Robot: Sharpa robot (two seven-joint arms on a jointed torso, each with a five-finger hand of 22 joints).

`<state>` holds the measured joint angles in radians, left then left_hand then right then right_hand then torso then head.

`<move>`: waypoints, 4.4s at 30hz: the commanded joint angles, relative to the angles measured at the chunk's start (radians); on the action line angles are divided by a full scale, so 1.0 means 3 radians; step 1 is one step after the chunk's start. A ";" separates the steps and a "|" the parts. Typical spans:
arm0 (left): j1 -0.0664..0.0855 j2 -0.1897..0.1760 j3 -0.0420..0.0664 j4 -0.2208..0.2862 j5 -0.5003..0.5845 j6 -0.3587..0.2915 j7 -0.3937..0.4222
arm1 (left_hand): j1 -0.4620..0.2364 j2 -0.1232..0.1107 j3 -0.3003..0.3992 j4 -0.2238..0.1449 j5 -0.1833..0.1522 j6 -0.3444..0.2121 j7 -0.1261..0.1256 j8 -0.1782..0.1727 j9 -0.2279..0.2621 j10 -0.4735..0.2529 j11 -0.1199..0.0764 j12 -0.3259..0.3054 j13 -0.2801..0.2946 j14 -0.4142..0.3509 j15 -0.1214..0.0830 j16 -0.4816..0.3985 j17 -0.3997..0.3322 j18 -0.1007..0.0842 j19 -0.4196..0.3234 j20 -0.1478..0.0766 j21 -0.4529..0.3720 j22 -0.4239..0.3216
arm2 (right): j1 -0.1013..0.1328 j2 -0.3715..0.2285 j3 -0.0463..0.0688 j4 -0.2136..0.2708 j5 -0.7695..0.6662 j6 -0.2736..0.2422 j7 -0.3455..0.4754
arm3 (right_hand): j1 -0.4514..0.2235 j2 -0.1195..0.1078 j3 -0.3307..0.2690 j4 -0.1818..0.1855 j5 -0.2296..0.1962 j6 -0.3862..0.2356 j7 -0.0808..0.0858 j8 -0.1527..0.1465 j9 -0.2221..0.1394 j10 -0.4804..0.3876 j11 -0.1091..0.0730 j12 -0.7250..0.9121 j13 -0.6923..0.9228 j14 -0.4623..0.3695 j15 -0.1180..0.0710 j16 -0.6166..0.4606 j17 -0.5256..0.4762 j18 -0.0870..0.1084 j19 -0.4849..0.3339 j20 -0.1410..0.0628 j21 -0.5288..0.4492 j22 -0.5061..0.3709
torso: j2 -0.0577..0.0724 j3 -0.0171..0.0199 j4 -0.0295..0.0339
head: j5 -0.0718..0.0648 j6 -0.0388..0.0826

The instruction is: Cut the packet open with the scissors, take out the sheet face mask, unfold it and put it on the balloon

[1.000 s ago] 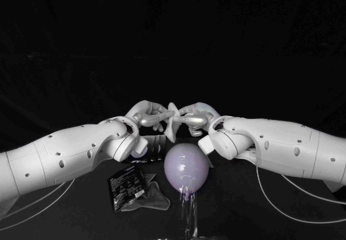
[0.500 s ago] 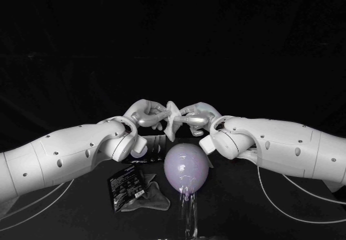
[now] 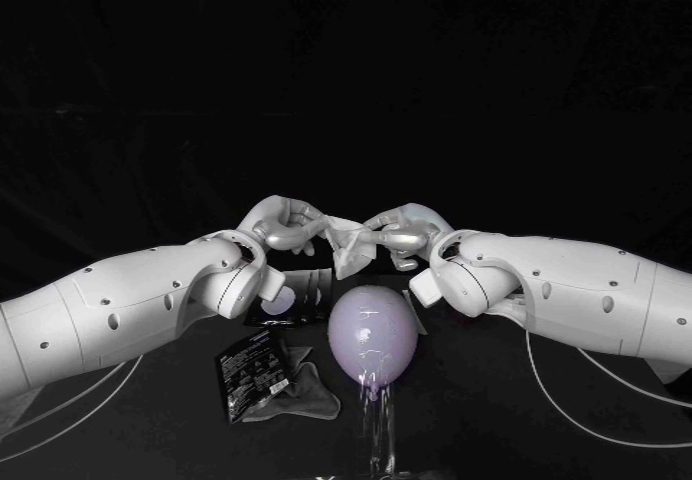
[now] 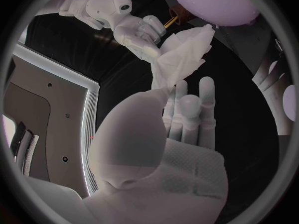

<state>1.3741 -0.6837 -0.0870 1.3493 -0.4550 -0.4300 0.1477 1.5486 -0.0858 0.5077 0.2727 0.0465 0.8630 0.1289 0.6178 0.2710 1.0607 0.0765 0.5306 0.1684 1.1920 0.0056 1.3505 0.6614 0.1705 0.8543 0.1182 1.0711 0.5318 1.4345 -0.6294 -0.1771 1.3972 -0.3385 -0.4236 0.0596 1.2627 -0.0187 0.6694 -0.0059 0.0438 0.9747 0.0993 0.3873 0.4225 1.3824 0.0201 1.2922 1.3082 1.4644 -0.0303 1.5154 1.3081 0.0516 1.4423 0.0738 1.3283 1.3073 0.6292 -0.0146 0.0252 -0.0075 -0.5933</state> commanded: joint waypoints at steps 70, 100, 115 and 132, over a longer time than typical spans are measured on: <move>0.0006 0.0082 0.0005 -0.0070 -0.0113 0.0124 -0.0138 | -0.0950 -0.0414 0.0966 -0.0835 0.0674 0.0145 -0.0086 0.0321 0.0422 0.0177 -0.0136 0.0314 0.0313 0.0173 -0.0088 0.0169 0.0274 0.0047 -0.0134 -0.0055 0.0358 0.0247 | -0.0045 0.0102 0.0001 0.0123 -0.2884 -0.0625 -0.0381 | -0.0473 -0.0630 -0.1186 0.0469 0.0722 -0.0309 0.0188 -0.0336 -0.0056 -0.0494 0.0192 -0.0411 -0.0397 0.0102 0.0141 -0.0098 0.0346 0.0072 -0.0163 0.0153 -0.0314 0.0555 | 0.0000 0.0002 0.0004 | 0.0001 -0.0016; 0.0006 0.0099 0.0005 -0.0054 -0.0149 0.0140 -0.0190 | -0.1126 -0.0471 0.0983 -0.0904 0.0983 0.0228 -0.0146 0.0392 0.0535 0.0273 -0.0193 0.0413 0.0406 0.0231 -0.0137 0.0196 0.0346 0.0046 -0.0125 -0.0072 0.0381 0.0257 | -0.0148 0.0385 0.0002 -0.0104 -0.3769 -0.0403 -0.1170 | 0.0044 -0.0483 -0.2248 0.0968 0.0391 -0.0289 0.0177 -0.0215 -0.0082 -0.0604 0.0188 -0.0425 -0.0529 0.0074 0.0139 -0.0125 0.0293 0.0077 -0.0169 0.0153 -0.0357 0.0549 | 0.0002 0.0000 0.0001 | -0.0001 -0.0029; 0.0006 0.0106 0.0005 -0.0042 -0.0149 0.0183 -0.0210 | -0.1145 -0.0481 0.0995 -0.0919 0.1026 0.0239 -0.0157 0.0403 0.0554 0.0286 -0.0203 0.0426 0.0420 0.0246 -0.0148 0.0202 0.0369 0.0047 -0.0119 -0.0075 0.0384 0.0257 | -0.0186 0.0426 0.0002 -0.0119 -0.3903 -0.0847 -0.1299 | 0.0380 -0.0399 -0.1938 0.0962 0.0541 -0.0062 0.0038 0.0039 -0.0011 -0.0264 0.0046 -0.0166 -0.0305 0.0241 0.0009 0.0028 0.0576 -0.0016 0.0094 0.0033 0.0105 0.0677 | 0.0001 0.0001 0.0000 | -0.0013 -0.0025; 0.0007 0.0105 0.0005 -0.0049 -0.0149 0.0194 -0.0219 | -0.1147 -0.0483 0.0998 -0.0924 0.1037 0.0240 -0.0159 0.0404 0.0558 0.0287 -0.0205 0.0427 0.0423 0.0249 -0.0150 0.0204 0.0374 0.0047 -0.0118 -0.0076 0.0385 0.0257 | -0.0191 0.0394 0.0003 -0.0090 -0.3930 -0.1197 -0.1295 | 0.0368 -0.0650 -0.0946 0.0917 0.1154 -0.0005 -0.0018 0.0137 -0.0024 -0.0159 -0.0011 -0.0165 -0.0240 0.0284 -0.0051 0.0058 0.0661 -0.0046 0.0164 -0.0036 0.0239 0.0712 | 0.0000 0.0000 0.0001 | -0.0019 -0.0019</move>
<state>1.3747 -0.6540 -0.0869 1.3327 -0.4981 -0.3860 0.0790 1.2042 -0.2433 0.7907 0.0162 0.3554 0.9284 0.0802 0.7258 0.2724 1.1338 0.0209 0.6537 0.2938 1.2691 -0.0317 1.4056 0.7731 0.1693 0.8184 0.1001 1.1801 0.6087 1.3772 -0.5108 -0.1767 1.3683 -1.4947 -0.7400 -0.3200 1.3715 -0.2057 0.3823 0.2704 0.3879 0.9703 0.0946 0.4242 0.4139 1.3295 0.0159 1.2458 1.2379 1.4647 -0.0379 1.5307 1.3074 0.0451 1.4659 0.0679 1.3944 1.3080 0.6292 -0.0144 0.0252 -0.0123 -0.5994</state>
